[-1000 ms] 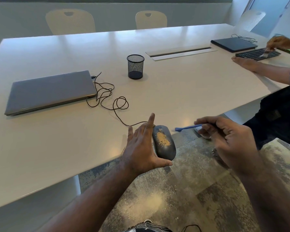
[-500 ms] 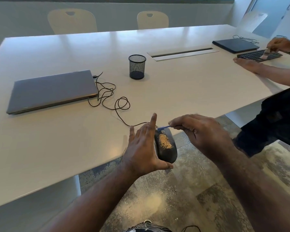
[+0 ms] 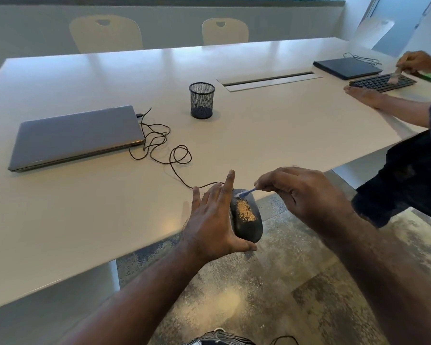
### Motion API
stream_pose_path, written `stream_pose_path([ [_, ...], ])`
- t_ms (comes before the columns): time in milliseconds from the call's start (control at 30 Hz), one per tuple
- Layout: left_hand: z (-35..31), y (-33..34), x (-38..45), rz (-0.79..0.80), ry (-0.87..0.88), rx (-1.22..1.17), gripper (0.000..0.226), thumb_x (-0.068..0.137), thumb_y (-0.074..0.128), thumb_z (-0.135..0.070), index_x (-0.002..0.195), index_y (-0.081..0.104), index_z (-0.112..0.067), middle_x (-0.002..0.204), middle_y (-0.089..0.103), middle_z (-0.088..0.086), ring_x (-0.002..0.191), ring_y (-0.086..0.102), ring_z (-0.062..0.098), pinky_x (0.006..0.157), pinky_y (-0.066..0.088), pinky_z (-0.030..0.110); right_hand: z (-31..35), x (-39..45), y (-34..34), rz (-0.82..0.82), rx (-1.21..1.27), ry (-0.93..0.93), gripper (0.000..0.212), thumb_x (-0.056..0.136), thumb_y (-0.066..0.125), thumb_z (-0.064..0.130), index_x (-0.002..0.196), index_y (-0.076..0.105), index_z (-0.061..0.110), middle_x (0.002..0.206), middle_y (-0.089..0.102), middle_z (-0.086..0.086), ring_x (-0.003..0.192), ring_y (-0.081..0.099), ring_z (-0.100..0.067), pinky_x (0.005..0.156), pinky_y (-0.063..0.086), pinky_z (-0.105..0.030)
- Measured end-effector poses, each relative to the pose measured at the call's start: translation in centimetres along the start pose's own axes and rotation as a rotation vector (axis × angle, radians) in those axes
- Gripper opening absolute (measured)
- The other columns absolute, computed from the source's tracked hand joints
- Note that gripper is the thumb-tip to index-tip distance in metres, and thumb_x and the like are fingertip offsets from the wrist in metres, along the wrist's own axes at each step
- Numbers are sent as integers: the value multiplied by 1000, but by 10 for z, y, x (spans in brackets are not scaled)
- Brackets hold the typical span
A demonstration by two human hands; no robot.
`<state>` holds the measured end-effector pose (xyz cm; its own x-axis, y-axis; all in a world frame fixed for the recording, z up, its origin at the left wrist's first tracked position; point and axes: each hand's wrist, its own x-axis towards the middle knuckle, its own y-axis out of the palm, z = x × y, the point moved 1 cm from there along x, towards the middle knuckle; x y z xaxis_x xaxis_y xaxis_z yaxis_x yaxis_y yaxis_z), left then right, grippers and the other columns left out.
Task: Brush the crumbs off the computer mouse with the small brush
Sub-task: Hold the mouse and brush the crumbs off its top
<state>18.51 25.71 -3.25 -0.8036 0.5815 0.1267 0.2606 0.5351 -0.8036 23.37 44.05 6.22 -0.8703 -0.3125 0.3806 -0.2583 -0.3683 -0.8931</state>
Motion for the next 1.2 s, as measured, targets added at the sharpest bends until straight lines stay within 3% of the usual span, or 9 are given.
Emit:
stream_pose_path([
  [100,0,1,-2,4,0,3,150,52,79,-74,148,-28,-32,161,18,4,150,7,16,119,-12,52,-3,-1,-6,33,1,22,25,83,68,-2,102,72,13,93,74,0,80,66,-7,71,41,-6],
  [233,-1,3,-3,16,2,19,149,52,78,-74,149,-27,-33,161,19,5,149,7,17,119,-12,53,-3,0,-13,-27,11,11,24,83,68,-2,102,71,13,92,73,1,79,66,-6,71,46,-12],
  [333,-2,3,-2,18,3,17,147,53,78,-74,149,-26,-33,161,18,4,149,6,17,119,-13,53,1,0,-10,-1,-23,-1,23,83,68,0,102,71,13,93,74,0,80,65,-6,71,42,-7],
  [433,-2,2,-2,12,1,15,148,53,79,-73,150,-25,-33,160,18,4,149,6,16,119,-14,52,3,0,-6,55,-40,-22,26,81,71,-4,101,71,12,92,75,-3,79,69,-16,68,50,-20],
  [567,0,2,-3,19,-7,32,148,52,79,-73,150,-24,-31,161,17,4,149,5,15,119,-14,52,2,1,-13,58,-51,3,30,79,72,-6,101,72,14,92,75,-2,78,69,-15,69,38,-9],
  [667,0,4,-2,26,-8,37,148,53,78,-75,150,-24,-31,161,17,4,149,5,16,119,-14,52,3,3,-14,7,-52,-6,28,79,71,-6,102,72,11,92,74,-3,76,68,-14,68,40,-9],
  [800,-1,4,-1,17,-4,33,147,53,78,-75,150,-24,-32,161,15,3,149,3,16,118,-17,49,8,4,-6,13,-74,-35,29,77,73,-6,102,71,9,91,75,-7,75,70,-21,66,51,-23],
  [967,0,3,-2,12,-10,42,147,53,78,-75,151,-23,-31,160,17,3,149,4,16,118,-16,50,6,4,-10,39,-46,-30,30,77,73,-8,101,72,10,91,75,-5,76,71,-19,64,51,-23],
  [1200,0,3,0,2,-2,41,147,52,77,-77,152,-21,-31,159,18,1,149,7,17,119,-12,52,11,8,-9,-10,-45,-39,27,81,69,-6,103,70,9,92,74,-6,78,70,-23,64,59,-39],
])
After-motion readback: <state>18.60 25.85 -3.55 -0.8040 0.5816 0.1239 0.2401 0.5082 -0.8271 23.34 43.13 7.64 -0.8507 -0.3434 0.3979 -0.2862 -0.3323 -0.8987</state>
